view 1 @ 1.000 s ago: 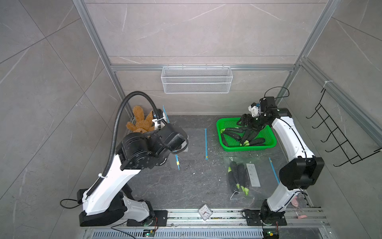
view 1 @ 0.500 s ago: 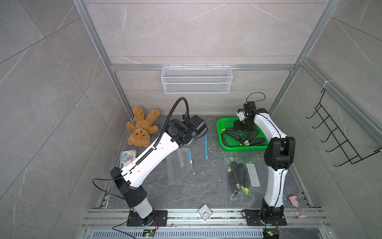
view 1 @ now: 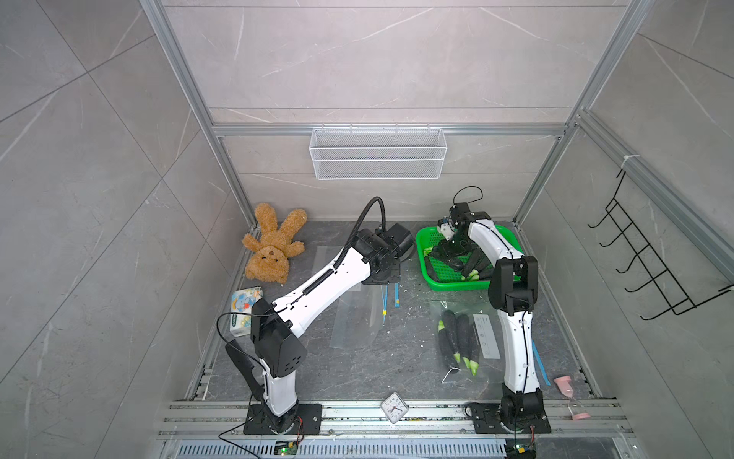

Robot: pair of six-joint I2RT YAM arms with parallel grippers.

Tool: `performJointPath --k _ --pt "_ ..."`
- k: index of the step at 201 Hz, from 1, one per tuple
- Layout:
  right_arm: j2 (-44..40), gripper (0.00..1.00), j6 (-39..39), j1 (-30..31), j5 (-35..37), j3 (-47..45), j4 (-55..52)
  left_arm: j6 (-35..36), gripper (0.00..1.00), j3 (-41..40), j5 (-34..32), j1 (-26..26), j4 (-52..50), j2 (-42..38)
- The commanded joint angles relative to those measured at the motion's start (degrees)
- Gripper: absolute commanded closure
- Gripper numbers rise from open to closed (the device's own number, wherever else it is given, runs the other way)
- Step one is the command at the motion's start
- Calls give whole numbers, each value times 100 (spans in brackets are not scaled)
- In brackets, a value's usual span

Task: Place the eggplant in a zip-top bag and seal the zipper
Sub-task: Pick up the eggplant from the basket.

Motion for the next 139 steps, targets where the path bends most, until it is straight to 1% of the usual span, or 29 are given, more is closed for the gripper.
performJointPath --k 1,20,40,63,68,87,106,123,139 --pt "-61 52 -14 8 88 -201 -60 86 100 56 150 36 134 -50" --pt "-254 51 -48 7 -47 -519 134 69 100 1 155 40 161 -81" --pt "-95 51 -68 4 43 -405 -93 67 100 -85 208 41 233 -125" --pt "-80 51 83 7 6 -600 -17 40 100 -167 245 41 296 -181" --pt "-89 54 118 7 2 -637 7 37 100 -193 260 41 318 -197" --pt "-237 69 163 31 -62 -742 37 -11 100 -255 325 50 381 -239" --pt "-609 84 304 25 -17 -850 113 -99 100 -375 361 50 481 -302" --pt "-1115 91 457 24 -47 -952 173 -182 100 -516 380 48 594 -378" --pt "-1514 94 581 33 -188 -930 55 -244 100 -631 425 50 690 -444"
